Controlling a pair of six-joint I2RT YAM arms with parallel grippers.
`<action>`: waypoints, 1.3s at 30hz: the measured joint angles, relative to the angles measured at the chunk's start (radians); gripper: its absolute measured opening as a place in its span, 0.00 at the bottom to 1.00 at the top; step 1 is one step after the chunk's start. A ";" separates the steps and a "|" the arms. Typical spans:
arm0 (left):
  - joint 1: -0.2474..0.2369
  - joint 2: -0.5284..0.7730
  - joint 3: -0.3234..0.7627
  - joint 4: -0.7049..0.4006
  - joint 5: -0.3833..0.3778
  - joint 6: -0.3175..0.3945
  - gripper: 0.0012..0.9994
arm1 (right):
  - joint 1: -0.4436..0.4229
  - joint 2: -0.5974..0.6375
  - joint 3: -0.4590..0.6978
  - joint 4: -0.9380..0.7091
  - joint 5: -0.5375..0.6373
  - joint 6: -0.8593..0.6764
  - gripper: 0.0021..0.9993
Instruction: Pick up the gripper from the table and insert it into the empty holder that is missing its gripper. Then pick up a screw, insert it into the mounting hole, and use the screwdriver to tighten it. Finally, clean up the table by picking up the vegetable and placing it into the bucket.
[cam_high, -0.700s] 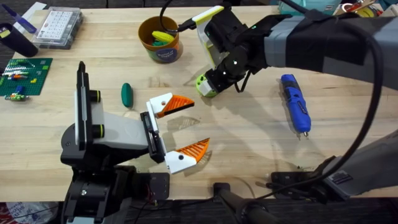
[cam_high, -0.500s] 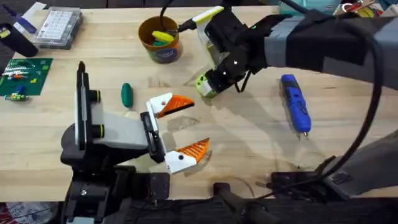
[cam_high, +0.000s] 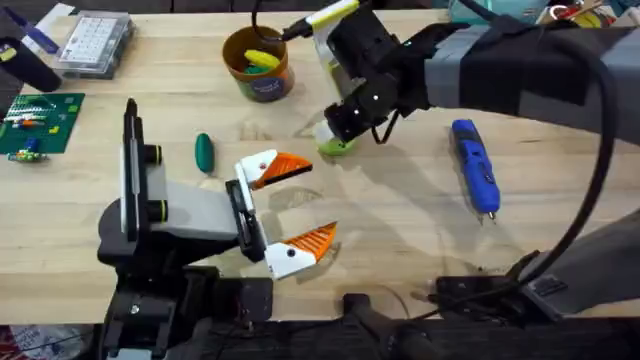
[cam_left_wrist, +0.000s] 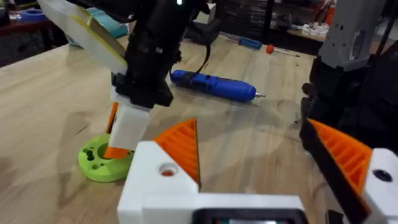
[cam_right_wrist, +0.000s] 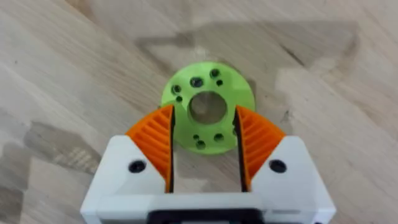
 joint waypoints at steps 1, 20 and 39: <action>0.000 0.000 0.000 0.000 0.000 0.000 0.99 | 0.003 0.000 0.001 0.010 0.000 -0.001 0.50; 0.000 0.000 0.000 0.000 0.000 0.000 0.99 | 0.024 0.079 0.073 0.063 0.000 -0.041 0.50; 0.000 0.000 0.000 0.000 0.000 0.000 0.99 | 0.024 0.104 0.074 0.079 0.000 -0.054 0.01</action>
